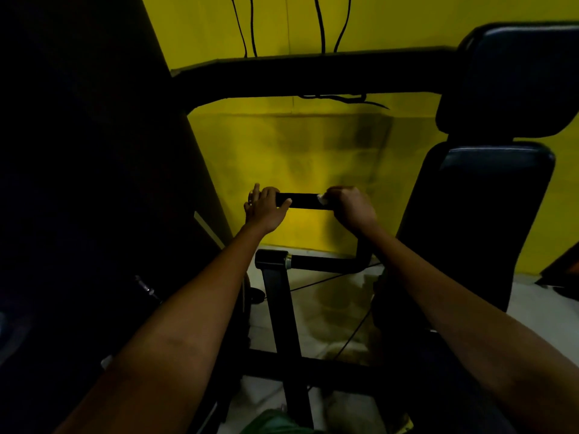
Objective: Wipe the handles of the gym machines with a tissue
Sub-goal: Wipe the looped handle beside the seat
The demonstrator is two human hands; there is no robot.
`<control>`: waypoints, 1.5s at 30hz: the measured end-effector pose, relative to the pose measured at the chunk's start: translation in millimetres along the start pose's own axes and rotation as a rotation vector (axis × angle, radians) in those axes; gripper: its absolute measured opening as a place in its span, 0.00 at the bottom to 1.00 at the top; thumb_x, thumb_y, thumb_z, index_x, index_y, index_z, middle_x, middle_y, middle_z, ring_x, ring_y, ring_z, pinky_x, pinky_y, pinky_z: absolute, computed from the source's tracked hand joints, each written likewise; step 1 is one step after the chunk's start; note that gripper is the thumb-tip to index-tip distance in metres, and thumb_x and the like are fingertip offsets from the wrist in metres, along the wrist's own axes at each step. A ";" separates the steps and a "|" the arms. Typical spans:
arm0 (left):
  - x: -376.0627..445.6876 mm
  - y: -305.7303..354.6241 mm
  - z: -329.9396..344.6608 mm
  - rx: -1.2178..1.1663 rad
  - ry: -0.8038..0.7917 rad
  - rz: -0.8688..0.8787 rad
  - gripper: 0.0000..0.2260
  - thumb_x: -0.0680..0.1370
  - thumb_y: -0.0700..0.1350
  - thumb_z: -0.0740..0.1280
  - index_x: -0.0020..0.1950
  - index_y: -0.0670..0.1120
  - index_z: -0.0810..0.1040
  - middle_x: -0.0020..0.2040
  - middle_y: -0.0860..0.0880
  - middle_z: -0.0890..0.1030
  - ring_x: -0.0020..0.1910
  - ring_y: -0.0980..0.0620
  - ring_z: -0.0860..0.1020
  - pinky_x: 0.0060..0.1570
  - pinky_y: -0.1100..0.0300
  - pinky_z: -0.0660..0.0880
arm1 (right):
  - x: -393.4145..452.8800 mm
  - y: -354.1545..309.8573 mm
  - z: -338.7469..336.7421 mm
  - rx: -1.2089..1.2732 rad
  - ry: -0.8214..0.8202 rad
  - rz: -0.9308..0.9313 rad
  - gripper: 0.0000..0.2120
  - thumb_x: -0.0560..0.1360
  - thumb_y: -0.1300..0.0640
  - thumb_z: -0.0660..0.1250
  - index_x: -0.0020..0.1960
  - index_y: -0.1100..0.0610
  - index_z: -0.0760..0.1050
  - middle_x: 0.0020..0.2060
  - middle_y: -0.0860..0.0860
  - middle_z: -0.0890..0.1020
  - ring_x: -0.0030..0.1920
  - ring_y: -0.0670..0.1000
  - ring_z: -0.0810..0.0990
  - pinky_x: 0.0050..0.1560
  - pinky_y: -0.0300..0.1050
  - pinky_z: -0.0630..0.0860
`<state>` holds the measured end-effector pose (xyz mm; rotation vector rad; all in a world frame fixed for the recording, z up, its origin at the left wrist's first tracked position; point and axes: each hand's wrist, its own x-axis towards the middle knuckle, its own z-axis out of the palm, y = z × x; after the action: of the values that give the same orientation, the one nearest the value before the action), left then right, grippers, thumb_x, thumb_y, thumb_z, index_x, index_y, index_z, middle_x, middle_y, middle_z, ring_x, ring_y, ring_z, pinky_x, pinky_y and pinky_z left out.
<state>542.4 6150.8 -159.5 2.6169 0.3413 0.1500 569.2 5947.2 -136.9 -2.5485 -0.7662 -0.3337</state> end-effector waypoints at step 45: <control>-2.7 -7.3 2.0 -0.031 -0.039 0.078 0.21 0.82 0.51 0.56 0.73 0.44 0.61 0.76 0.48 0.58 0.77 0.50 0.45 0.67 0.43 0.59 | -4.2 10.4 6.8 -0.080 -0.026 -0.275 0.13 0.73 0.73 0.62 0.52 0.64 0.81 0.49 0.60 0.82 0.48 0.62 0.75 0.34 0.49 0.70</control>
<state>538.5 6155.4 -164.9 2.5997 0.2219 0.1292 572.4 5940.9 -148.0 -2.5260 -1.1384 -0.4277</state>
